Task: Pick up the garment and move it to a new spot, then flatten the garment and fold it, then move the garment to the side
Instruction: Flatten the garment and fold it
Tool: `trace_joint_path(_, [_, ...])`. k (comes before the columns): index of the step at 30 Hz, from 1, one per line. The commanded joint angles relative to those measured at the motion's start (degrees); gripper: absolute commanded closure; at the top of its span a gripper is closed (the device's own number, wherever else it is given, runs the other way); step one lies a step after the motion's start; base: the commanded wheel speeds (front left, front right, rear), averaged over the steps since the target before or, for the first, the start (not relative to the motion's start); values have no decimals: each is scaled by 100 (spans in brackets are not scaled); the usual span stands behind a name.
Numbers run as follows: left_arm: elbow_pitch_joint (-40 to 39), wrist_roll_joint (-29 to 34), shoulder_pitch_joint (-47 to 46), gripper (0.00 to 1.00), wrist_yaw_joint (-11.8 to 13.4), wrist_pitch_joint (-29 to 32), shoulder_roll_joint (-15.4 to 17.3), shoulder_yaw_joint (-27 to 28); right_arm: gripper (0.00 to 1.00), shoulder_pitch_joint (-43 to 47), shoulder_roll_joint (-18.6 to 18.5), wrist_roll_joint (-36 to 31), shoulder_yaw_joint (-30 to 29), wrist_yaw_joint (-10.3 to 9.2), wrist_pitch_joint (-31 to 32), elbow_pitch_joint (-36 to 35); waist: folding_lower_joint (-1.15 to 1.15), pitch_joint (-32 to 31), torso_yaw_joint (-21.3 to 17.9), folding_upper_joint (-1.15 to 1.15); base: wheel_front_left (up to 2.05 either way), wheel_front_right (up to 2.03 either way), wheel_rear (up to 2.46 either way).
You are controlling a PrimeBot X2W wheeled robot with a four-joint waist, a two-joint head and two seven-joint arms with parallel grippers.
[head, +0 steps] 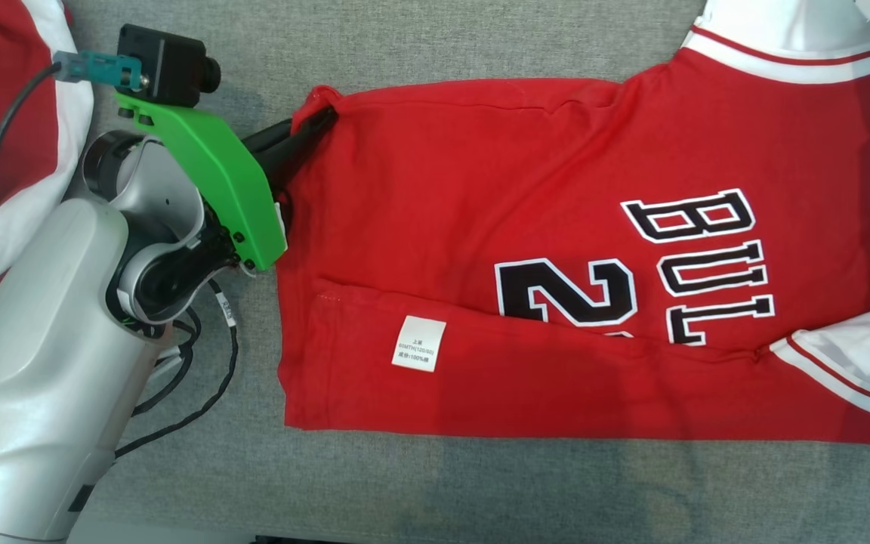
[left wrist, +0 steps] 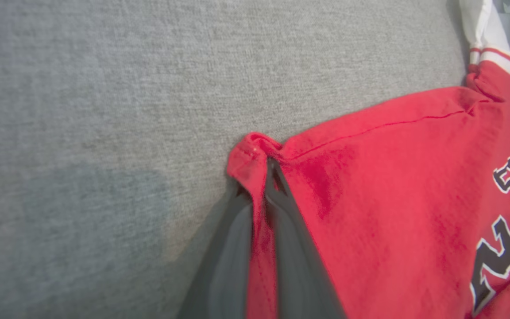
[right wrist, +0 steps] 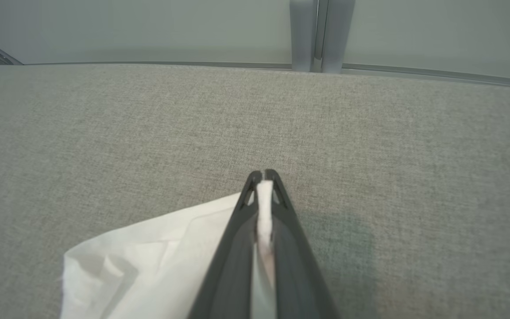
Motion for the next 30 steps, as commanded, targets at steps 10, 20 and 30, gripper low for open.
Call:
trace_joint_path(10, [254, 451, 449, 100, 87, -1134, 140, 127, 100, 530, -22, 617, 154, -2, -738, -624, 0, -317, -157, 0, 0, 0, 0])
trace_joint_path(20, [-14, 580, 1124, 100, 134, -2090, 297, 385, 100, 1752, -224, 1189, -397, -1, -1275, -1590, 0, -791, -385, 0, 0, 0, 0])
trace_joint_path(30, [-279, 648, 1576, 100, 196, -2352, 386, 360, 100, 2707, -55, 1436, -557, -1, -1499, -2256, 0, -1182, -580, 0, 0, 0, 0])
